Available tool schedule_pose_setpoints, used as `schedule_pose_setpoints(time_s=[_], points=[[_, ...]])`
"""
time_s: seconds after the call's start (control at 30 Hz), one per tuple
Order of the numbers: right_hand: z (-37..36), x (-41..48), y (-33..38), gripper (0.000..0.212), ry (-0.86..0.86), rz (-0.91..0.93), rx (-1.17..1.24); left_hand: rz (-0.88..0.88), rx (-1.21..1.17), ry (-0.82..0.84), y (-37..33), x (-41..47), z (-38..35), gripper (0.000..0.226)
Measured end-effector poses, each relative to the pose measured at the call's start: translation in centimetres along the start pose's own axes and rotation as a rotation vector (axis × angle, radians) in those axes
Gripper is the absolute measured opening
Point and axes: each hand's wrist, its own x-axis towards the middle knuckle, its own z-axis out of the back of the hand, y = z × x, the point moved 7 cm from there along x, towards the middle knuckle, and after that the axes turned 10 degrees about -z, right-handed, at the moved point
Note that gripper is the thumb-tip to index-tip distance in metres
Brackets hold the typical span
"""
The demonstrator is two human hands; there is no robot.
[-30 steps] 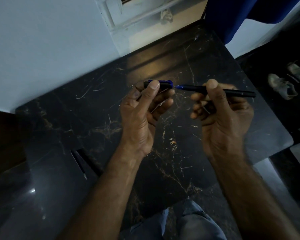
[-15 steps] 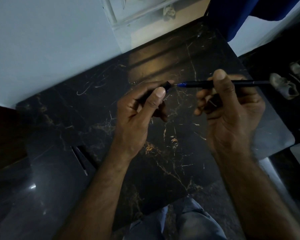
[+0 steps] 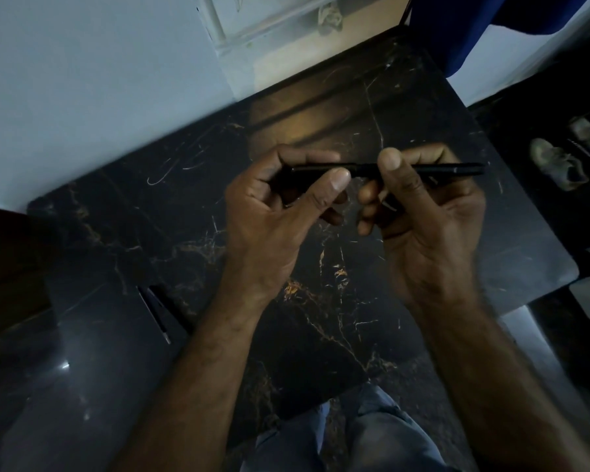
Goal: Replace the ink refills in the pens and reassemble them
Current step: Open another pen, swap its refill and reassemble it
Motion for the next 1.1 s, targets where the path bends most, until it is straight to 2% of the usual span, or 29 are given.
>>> schedule_pose_setpoints(time_s=[0.13, 0.33, 0.4, 0.5, 0.57, 0.7, 0.8, 0.93, 1.03, 1.1], points=[[-0.7, 0.1, -0.2, 0.015, 0.011, -0.004, 0.046, 0.072, -0.143, -0.061, 0.7, 0.0, -0.2, 0.011], [-1.3, 1.1, -0.8, 0.018, 0.050, 0.027, 0.045, 0.039, -0.185, -0.054, 1.5, 0.7, 0.1, 0.007], [-0.6, 1.4, -2.1, 0.014, 0.050, -0.032, 0.008, 0.079, -0.147, -0.015, 2.4, 0.8, 0.9, 0.009], [2.4, 1.7, -4.5, 0.007, 0.022, -0.157, -0.005, 0.231, -0.115, 0.020, 4.8, 1.2, 3.1, 0.010], [4.7, 2.0, -5.9, 0.006, -0.011, -0.169, -0.167, 0.339, -0.076, -0.015, 6.8, 1.3, 5.0, 0.008], [5.1, 1.8, -9.8, 0.003, 0.124, -0.090, -0.791, 0.511, 0.048, -0.043, 10.7, 0.3, 7.0, 0.006], [4.7, 1.5, -12.4, 0.007, 0.110, 0.005, -1.158, 0.581, 0.162, -0.044, 12.4, -1.2, 7.6, 0.008], [4.8, 1.4, -15.6, 0.016, 0.029, 0.020, -1.372, 0.606, 0.318, -0.178, 12.9, -3.2, 9.2, 0.019], [5.5, 1.3, -16.9, 0.021, 0.001, 0.026, -1.451, 0.601, 0.326, -0.339, 12.4, -5.2, 11.2, 0.019], [5.8, 1.3, -17.3, 0.024, -0.008, 0.060, -1.535, 0.594, 0.330, -0.374, 12.1, -6.7, 12.2, 0.017]])
